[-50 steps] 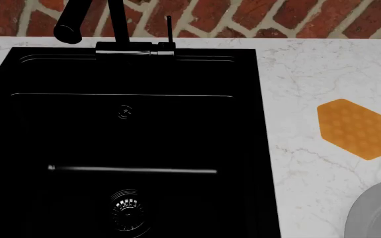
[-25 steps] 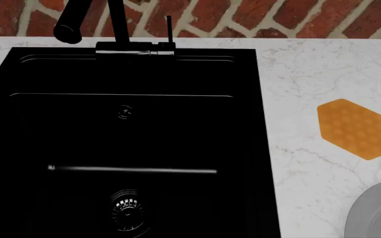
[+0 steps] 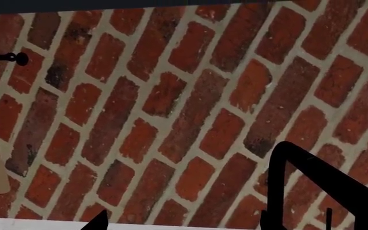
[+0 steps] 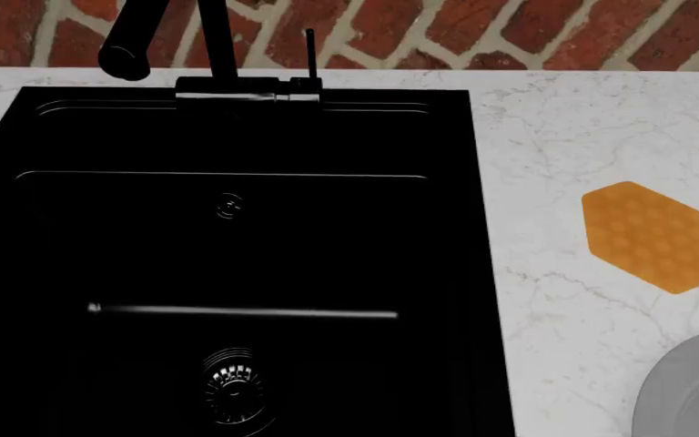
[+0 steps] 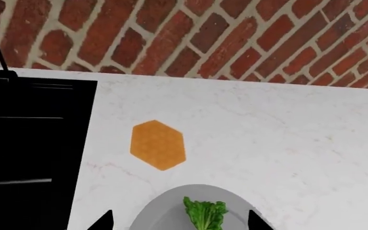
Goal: Pick the celery from the sink and place it on the plate located on the counter
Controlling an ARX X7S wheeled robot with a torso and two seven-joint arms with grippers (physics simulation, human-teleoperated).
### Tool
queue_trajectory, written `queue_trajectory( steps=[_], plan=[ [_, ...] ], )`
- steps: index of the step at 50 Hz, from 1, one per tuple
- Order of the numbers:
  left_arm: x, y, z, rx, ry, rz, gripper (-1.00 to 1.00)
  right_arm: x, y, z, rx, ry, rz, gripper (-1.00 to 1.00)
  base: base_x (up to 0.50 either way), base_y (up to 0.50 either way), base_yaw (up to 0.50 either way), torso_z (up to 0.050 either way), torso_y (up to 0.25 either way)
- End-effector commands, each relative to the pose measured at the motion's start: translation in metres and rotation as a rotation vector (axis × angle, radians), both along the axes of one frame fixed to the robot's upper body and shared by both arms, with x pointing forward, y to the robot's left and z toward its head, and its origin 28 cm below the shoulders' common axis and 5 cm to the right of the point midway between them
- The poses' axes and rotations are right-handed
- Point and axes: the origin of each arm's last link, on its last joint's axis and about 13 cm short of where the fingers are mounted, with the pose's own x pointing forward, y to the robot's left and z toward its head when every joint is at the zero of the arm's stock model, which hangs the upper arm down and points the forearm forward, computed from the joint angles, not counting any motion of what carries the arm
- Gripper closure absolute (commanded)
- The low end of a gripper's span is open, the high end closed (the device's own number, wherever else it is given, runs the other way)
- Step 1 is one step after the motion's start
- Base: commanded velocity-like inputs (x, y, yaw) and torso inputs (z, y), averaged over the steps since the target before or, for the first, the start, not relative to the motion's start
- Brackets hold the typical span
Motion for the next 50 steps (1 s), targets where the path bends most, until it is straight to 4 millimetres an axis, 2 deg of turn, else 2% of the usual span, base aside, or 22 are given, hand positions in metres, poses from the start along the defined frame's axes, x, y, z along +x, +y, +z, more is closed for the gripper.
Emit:
queue_trajectory(
  steps=[1, 12, 30, 50],
  plan=[
    [-0.003, -0.001, -0.003, 0.016, 0.010, -0.006, -1.00, 0.002, -0.001, 0.003, 0.001, -0.095, 0.028, -1.00, 0.00, 0.00, 0.00, 0.000, -0.009],
    [-0.003, -0.001, -0.002, 0.016, 0.007, -0.007, -1.00, -0.001, -0.001, 0.012, 0.016, -0.187, 0.064, -1.00, 0.00, 0.00, 0.00, -0.003, -0.006],
    [-0.003, 0.000, -0.003, 0.012, 0.003, -0.009, -1.00, -0.020, 0.000, 0.031, 0.055, -0.335, 0.119, -1.00, 0.00, 0.00, 0.00, -0.002, -0.005],
    [-0.004, 0.000, -0.002, 0.014, 0.000, -0.005, -1.00, -0.006, 0.017, 0.030, 0.165, -0.405, 0.353, -1.00, 0.00, 0.00, 0.00, -0.003, -0.006]
  ],
)
